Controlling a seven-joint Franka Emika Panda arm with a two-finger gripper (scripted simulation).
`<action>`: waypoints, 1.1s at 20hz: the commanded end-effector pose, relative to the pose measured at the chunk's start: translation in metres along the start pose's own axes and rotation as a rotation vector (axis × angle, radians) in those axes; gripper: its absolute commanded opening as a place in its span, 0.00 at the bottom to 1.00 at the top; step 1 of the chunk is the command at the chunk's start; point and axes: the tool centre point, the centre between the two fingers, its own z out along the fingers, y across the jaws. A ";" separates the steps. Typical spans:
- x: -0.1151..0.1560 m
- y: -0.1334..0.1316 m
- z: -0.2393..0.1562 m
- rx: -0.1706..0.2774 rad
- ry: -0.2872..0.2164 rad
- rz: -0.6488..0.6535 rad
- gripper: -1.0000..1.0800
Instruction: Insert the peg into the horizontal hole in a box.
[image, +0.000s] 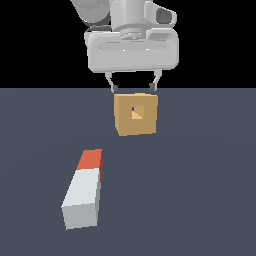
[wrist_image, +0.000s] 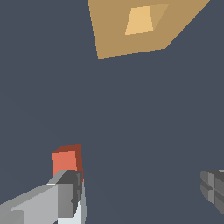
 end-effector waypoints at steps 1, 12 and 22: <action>0.000 0.000 0.000 0.000 0.000 0.000 0.96; -0.029 -0.021 0.022 0.009 0.002 -0.017 0.96; -0.102 -0.069 0.077 0.031 0.005 -0.058 0.96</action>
